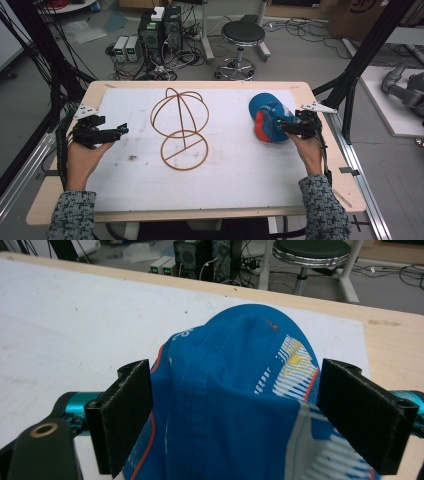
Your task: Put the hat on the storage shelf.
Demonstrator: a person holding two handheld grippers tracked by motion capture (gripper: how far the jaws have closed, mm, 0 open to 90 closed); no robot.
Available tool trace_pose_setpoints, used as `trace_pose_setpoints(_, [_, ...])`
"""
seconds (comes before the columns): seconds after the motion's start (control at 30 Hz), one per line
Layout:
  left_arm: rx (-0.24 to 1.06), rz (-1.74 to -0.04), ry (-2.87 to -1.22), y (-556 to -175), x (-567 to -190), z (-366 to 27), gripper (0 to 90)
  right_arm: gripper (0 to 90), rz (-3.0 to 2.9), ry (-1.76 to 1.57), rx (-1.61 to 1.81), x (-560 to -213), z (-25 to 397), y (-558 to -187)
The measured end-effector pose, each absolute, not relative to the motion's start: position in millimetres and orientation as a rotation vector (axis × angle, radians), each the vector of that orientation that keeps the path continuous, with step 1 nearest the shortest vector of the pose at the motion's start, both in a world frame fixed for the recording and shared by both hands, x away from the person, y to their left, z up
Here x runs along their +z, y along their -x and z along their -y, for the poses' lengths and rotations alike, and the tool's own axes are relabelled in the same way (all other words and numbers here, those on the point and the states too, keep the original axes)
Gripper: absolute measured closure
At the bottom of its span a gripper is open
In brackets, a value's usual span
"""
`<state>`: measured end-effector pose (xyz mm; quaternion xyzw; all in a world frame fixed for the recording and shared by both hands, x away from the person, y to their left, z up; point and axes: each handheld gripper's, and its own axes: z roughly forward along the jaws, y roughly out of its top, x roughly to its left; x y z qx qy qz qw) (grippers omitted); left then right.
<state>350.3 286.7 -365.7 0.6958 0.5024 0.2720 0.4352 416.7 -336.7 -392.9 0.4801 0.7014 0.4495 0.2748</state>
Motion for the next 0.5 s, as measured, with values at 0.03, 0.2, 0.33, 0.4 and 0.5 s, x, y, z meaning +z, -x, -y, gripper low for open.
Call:
trace_pose_setpoints(0.03, [0.677,-1.251,-1.732,-350,-366,-287,14.3,15.9,-1.886,-1.297,1.213,-394,337,-418])
trace_pose_setpoints(0.2, [0.672,-1.256,-1.738,-352,-368,-287,14.5,19.1,-1.889,-1.358,1.222,-404,337,-426])
trace_pose_setpoints(0.33, [0.67,-1.258,-1.738,-352,-368,-287,14.7,28.1,-1.894,-1.356,1.199,-407,336,-428])
trace_pose_setpoints(0.4, [0.671,-1.257,-1.738,-352,-368,-287,14.8,33.9,-1.896,-1.353,1.188,-409,335,-429])
trace_pose_setpoints(0.5, [0.674,-1.256,-1.732,-351,-367,-287,14.9,41.3,-1.899,-1.352,1.173,-409,334,-429])
